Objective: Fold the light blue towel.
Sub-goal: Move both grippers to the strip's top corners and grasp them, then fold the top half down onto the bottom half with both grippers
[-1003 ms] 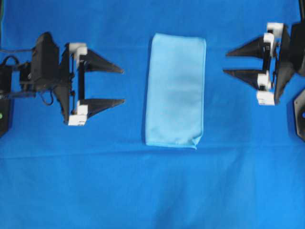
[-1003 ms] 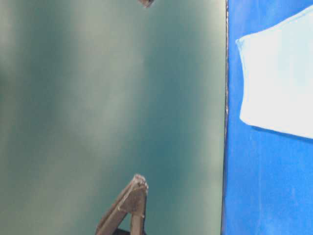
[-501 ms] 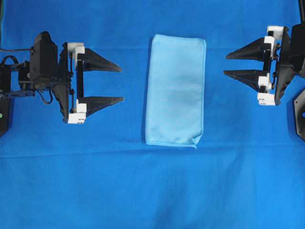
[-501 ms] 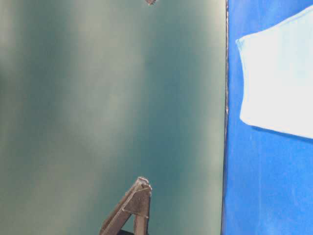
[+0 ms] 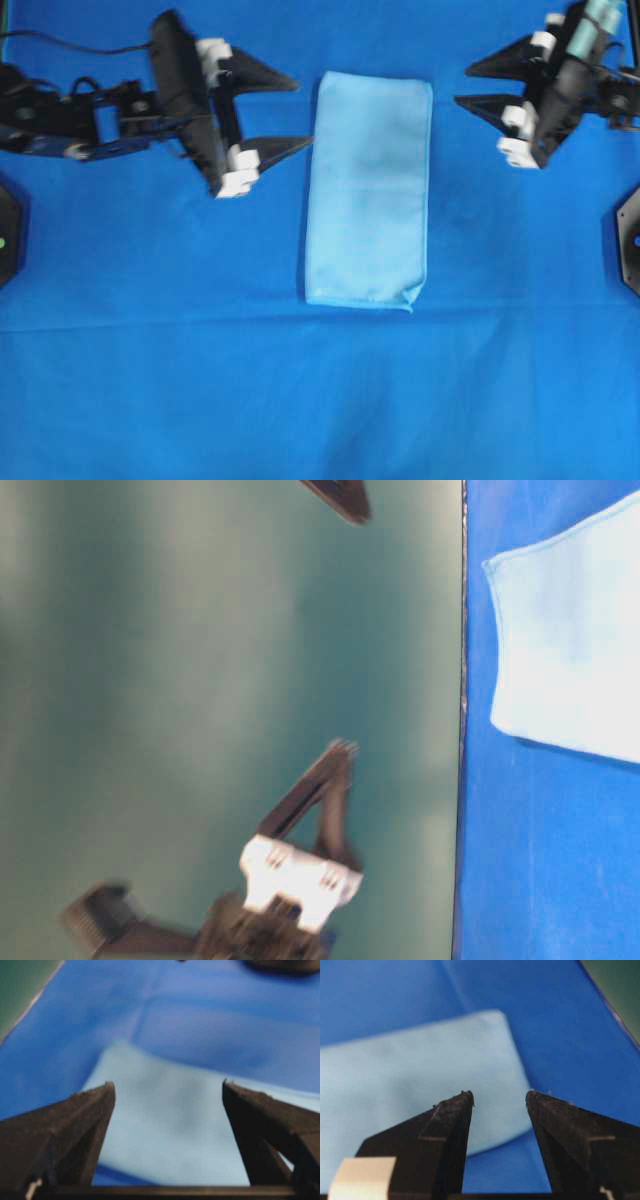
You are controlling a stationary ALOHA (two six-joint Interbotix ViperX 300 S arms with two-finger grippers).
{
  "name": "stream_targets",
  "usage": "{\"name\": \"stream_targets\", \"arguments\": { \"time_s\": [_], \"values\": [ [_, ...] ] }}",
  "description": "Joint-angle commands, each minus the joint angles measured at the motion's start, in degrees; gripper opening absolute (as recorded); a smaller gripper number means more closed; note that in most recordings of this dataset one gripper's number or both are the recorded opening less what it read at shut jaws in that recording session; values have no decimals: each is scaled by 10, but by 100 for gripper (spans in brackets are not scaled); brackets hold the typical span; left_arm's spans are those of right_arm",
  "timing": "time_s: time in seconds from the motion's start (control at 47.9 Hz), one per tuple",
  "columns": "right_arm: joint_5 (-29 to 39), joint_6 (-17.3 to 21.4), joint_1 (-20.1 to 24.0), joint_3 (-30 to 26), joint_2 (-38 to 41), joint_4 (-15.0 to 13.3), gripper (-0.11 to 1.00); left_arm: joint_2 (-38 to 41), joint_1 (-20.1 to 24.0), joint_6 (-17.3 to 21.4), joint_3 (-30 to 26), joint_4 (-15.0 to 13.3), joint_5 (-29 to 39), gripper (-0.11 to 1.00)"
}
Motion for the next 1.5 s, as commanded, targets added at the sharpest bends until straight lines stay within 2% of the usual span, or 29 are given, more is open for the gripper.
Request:
{"name": "stream_targets", "arguments": {
  "time_s": [0.0, 0.376, 0.71, 0.773, 0.877, 0.94, 1.044, 1.086, 1.483],
  "values": [
    [-5, -1, -19, -27, 49, -8, 54, 36, 22, 0, -36, 1, 1, 82],
    [-41, -2, -57, -94, 242, -18, 54, 175, 69, -1, -108, 1, 9, 82],
    [-45, -3, -68, -137, 309, -20, 54, 242, 94, -6, -140, 1, 20, 79],
    [-44, -2, -68, -138, 310, -20, 53, 247, 93, -6, -143, 1, 34, 74],
    [-45, -3, -66, -137, 310, -22, 48, 249, 90, 1, -142, 1, 45, 51],
    [-45, -3, -63, -137, 310, -25, 35, 248, 89, 1, -139, 2, 46, 34],
    [-45, -3, -60, -136, 310, -28, 6, 248, 89, 5, -138, 3, 46, 11],
    [-45, -2, -60, -136, 310, -28, 1, 248, 89, 9, -139, 3, 46, 4],
    [-40, 3, -56, -139, 300, -26, 1, 229, 81, 13, -141, 3, 45, 2]
  ]
}}
